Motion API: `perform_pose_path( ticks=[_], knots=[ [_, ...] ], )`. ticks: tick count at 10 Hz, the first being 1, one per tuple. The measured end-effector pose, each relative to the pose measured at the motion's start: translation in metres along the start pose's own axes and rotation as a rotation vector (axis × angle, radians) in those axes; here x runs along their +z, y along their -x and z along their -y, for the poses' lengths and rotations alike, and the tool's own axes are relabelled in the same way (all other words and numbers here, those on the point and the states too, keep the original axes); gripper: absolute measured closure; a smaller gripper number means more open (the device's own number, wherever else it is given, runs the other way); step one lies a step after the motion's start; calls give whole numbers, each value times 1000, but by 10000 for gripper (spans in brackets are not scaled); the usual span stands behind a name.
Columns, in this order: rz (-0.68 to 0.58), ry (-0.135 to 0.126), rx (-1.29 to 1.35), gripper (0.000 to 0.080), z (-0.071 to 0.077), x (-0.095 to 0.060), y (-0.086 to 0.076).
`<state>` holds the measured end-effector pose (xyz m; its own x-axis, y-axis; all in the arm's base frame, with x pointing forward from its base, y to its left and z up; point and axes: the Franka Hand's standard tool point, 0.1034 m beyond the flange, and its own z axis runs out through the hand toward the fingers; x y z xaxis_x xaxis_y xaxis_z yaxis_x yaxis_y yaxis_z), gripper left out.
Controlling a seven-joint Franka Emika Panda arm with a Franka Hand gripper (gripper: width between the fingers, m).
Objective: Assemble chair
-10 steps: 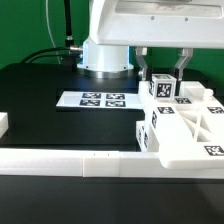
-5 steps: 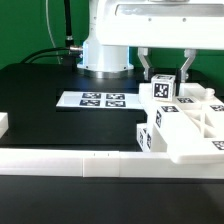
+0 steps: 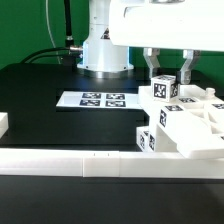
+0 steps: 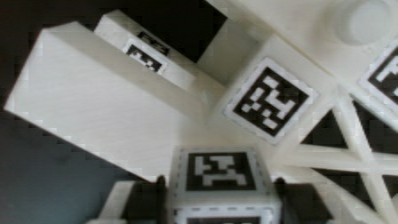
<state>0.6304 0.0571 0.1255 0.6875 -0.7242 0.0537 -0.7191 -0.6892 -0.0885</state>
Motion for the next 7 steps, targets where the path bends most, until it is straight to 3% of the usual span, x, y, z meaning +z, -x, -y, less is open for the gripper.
perform_pose_path(
  ticks=[2,5,7],
  knots=[
    [7,-7,128,515,0,0,0],
    [21,-52,394,515,3,0,-1],
    [20,-60,531,515,6,0,0]
  ],
)
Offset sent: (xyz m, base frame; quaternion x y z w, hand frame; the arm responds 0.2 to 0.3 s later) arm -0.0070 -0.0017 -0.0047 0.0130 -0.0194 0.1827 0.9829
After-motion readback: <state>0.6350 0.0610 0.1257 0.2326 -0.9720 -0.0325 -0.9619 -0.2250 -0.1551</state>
